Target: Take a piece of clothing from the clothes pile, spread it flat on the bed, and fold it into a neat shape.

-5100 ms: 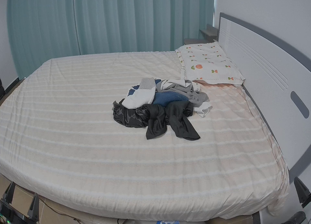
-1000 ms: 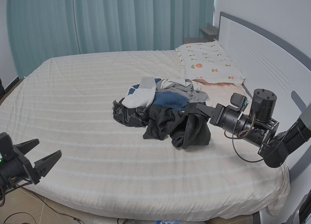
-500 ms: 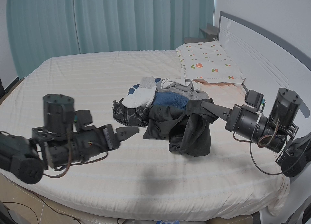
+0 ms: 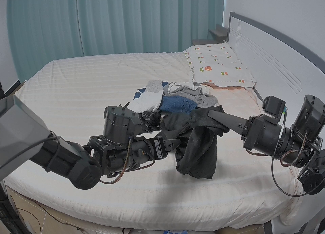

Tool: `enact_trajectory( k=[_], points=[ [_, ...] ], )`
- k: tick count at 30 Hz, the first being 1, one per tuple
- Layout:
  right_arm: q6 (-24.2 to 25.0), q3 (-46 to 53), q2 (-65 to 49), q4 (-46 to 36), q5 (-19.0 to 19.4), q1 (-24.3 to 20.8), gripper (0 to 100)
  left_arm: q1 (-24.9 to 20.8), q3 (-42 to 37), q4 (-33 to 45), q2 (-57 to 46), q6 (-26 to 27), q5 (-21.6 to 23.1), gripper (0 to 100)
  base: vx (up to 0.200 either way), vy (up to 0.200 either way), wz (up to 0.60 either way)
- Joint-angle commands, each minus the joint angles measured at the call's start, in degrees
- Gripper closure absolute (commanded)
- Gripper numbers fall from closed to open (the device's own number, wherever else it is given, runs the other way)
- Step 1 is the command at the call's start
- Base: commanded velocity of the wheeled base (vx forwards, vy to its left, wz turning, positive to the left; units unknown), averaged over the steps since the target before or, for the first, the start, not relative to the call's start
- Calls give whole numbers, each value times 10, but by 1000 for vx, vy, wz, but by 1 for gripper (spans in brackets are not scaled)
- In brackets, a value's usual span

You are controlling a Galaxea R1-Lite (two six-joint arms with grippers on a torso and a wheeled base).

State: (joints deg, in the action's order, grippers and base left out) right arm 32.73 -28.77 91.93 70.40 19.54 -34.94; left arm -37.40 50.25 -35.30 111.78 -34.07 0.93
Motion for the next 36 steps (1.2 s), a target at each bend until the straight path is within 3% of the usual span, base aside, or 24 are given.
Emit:
enact_trajectory(
  k=[1, 16, 27, 35, 36],
  points=[
    [0, 0, -26, -5, 1, -8, 100, 10, 36, -2, 51, 7, -10, 0, 0, 0, 0],
    [1, 8, -36, -8, 4, -29, 100, 35, 116, -1, 130, 91, 56, 0, 0, 0, 0],
    [1, -12, -36, -7, 6, -35, 100, 49, 192, -13, 223, 89, 42, 0, 0, 0, 0],
    [1, -24, -29, -7, 6, -31, 100, 59, 239, -33, 296, 81, -10, 0, 0, 0, 0],
    [1, -24, -28, -7, 5, -31, 100, 60, 239, -33, 298, 78, -10, 100, 0, 0, 0]
  ],
)
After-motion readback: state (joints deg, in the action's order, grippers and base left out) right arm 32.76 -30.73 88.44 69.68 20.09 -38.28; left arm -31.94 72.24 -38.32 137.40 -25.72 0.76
